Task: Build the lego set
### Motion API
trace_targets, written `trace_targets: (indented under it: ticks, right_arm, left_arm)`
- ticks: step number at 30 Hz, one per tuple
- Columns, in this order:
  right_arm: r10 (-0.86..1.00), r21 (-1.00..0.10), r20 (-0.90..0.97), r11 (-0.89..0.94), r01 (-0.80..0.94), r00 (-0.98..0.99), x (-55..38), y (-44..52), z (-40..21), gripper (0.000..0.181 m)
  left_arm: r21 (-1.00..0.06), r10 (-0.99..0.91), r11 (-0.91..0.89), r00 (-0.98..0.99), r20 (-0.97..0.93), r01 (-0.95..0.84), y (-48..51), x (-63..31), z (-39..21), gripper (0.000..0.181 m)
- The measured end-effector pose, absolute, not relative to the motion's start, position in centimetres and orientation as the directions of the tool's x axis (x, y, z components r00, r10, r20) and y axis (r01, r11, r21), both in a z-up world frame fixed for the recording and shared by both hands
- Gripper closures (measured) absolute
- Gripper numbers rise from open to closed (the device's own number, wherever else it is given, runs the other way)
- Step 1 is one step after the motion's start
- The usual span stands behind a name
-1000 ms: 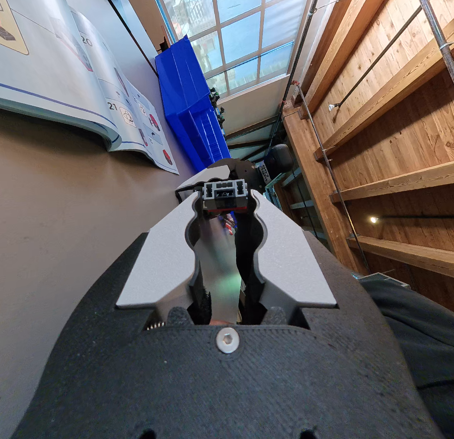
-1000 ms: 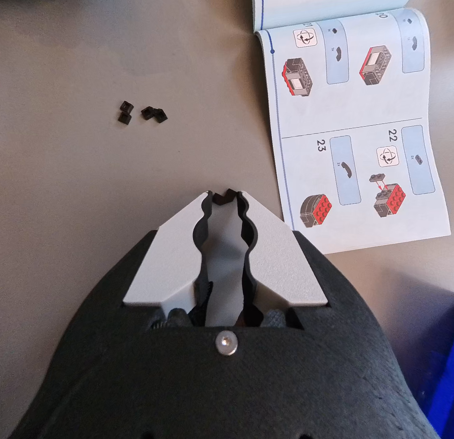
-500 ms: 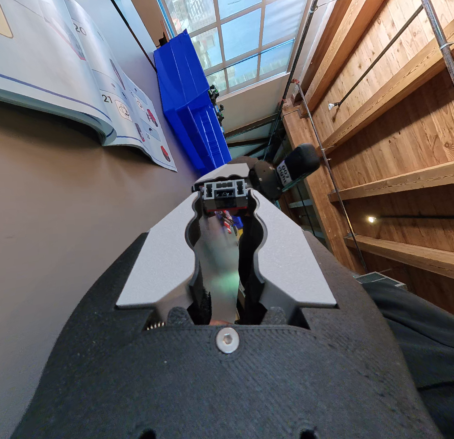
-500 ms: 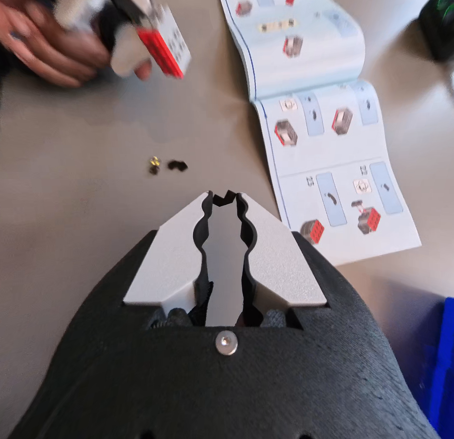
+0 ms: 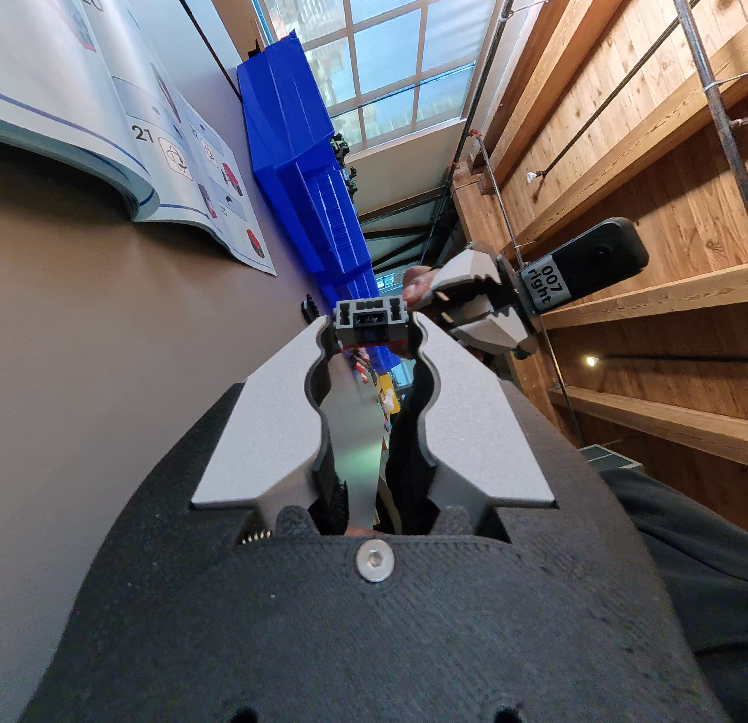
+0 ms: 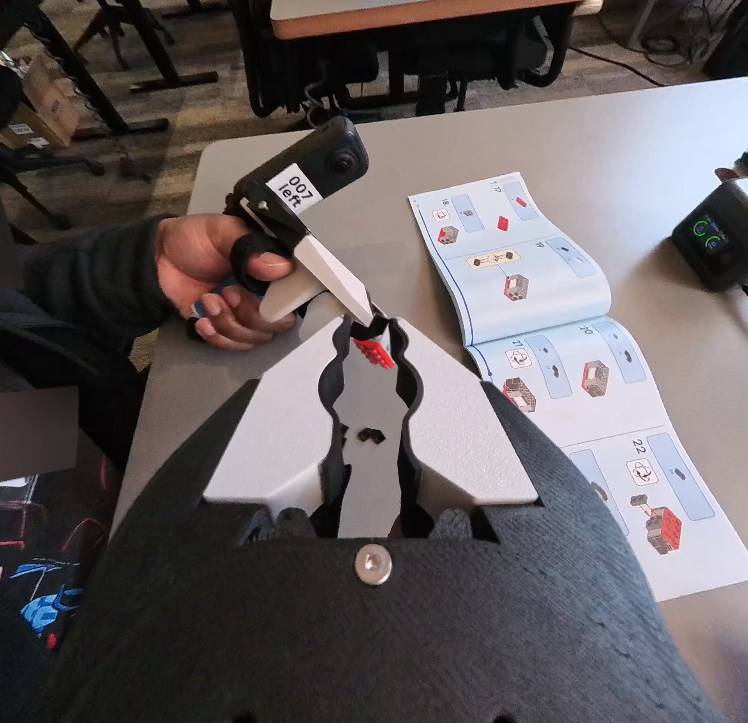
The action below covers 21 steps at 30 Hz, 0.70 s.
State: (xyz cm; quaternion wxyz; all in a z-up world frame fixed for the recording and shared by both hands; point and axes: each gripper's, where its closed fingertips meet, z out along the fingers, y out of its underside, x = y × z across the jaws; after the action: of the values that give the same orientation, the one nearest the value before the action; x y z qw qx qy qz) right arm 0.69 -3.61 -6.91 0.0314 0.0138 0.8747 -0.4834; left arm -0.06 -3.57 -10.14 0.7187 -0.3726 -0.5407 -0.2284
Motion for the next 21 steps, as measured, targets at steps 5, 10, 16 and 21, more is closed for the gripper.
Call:
trace_targets:
  ticks: [5,10,16,21]
  right_arm:
    - [0.015,-0.836,-0.07,0.545,0.067,-0.997,0.64,-4.02,-7.8,0.162]
    - [0.023,-0.834,-0.064,0.547,0.066,-0.998,0.6,-4.23,-7.98,0.162]
    - [0.022,-0.835,-0.063,0.547,0.064,-0.998,0.64,-4.19,-8.03,0.163]
    - [0.024,-0.837,-0.069,0.543,0.071,-0.997,0.67,-4.07,-8.05,0.163]
  left_arm:
    - [-0.285,0.067,0.621,0.313,0.948,0.73,-3.71,-0.03,-10.05,0.145]
    - [-0.285,0.066,0.618,0.313,0.948,0.733,-3.62,-0.02,-10.05,0.145]
    - [-0.285,0.067,0.615,0.312,0.948,0.735,-3.46,-0.03,-10.1,0.145]
    - [-0.272,0.041,0.616,0.315,0.948,0.739,-3.3,0.04,-9.85,0.145]
